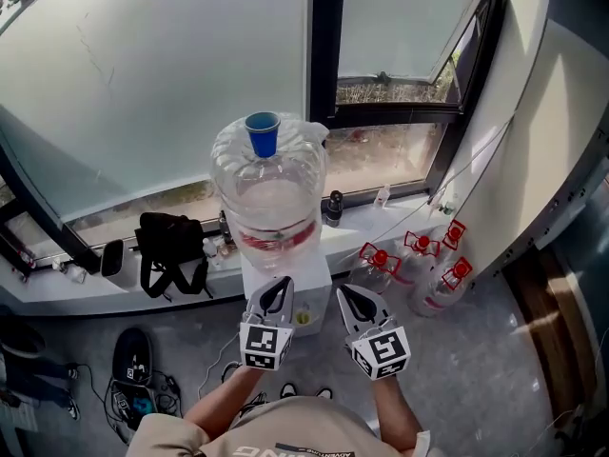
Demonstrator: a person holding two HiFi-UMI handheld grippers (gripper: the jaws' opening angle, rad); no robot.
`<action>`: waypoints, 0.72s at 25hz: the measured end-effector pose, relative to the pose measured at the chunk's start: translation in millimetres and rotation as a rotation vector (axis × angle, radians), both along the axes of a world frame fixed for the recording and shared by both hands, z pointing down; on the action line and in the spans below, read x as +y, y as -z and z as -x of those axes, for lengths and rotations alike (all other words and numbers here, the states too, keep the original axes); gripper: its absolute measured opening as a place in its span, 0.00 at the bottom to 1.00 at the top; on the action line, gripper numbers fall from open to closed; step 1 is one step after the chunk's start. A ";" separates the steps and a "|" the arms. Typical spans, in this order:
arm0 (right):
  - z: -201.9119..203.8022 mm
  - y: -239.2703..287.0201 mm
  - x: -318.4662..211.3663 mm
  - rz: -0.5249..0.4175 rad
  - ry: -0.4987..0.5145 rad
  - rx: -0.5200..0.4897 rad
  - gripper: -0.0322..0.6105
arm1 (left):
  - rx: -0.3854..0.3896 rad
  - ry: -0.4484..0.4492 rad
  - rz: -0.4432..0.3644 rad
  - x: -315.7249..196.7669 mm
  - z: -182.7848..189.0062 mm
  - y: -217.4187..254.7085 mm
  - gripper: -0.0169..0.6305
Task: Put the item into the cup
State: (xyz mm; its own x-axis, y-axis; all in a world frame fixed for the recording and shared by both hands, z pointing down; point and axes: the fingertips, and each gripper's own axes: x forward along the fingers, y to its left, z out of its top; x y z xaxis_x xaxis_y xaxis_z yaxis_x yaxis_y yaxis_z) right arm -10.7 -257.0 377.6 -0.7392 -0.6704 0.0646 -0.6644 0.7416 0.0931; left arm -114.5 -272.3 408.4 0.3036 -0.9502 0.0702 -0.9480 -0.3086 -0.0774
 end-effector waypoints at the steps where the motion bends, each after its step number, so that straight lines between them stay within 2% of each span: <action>1: -0.6 4.3 1.1 -0.004 -0.001 -0.006 0.07 | 0.002 0.001 -0.007 0.7 1.0 3.7 0.04; 8: 1.9 15.6 1.0 -0.039 -0.015 -0.022 0.07 | 0.012 -0.002 -0.013 7.5 10.8 15.9 0.04; 18: -0.4 7.9 -7.6 -0.019 -0.037 -0.024 0.07 | 0.013 -0.021 0.017 4.8 11.9 6.8 0.04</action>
